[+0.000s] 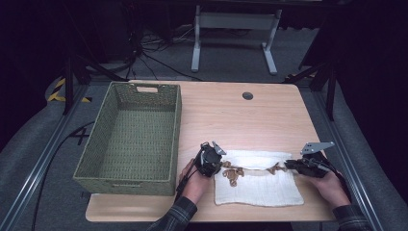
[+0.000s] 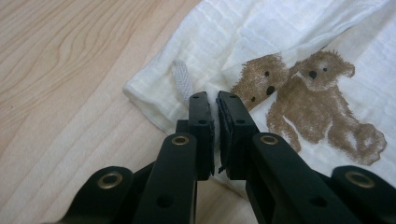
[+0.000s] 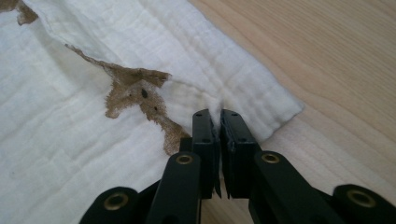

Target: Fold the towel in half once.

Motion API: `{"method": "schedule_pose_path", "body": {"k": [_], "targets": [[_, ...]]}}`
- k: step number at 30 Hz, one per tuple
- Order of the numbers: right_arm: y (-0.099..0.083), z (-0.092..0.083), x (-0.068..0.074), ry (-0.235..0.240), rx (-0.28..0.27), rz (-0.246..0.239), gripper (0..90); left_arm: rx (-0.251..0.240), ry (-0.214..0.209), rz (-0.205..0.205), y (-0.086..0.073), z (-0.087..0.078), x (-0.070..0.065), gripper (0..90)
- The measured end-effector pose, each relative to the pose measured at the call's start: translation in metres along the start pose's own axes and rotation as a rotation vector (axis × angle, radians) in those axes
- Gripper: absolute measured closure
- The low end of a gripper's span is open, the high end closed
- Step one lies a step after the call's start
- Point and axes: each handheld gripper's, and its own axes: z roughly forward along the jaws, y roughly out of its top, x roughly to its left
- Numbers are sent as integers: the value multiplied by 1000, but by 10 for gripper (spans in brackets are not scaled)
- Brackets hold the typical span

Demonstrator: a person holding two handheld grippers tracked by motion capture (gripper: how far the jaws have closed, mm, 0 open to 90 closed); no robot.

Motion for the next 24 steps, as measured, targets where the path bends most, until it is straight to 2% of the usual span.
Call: {"method": "schedule_pose_path", "body": {"k": [3,4,5,11,13,15,19,21,24], "targets": [[3,2,-7,-13,-2,16,852,4,3,5,7,5,4,843],[5,4,-13,-23,-5,26,850,-1,4,1,9,6,6,843],[5,4,-13,-23,-5,26,850,-2,0,-7,10,8,8,843],[12,9,-25,-40,-8,48,850,5,28,-18,23,16,18,844],[15,11,-29,-39,-9,53,850,10,34,-13,27,17,23,844],[16,13,-31,-33,-15,59,851,-2,34,-28,28,19,27,844],[19,14,-32,-36,-17,57,852,-9,22,-52,27,17,31,844],[20,10,-31,-42,-36,48,852,-41,24,-58,26,12,31,844],[21,4,-30,-41,-55,52,852,-54,26,-69,26,5,31,845]]}}
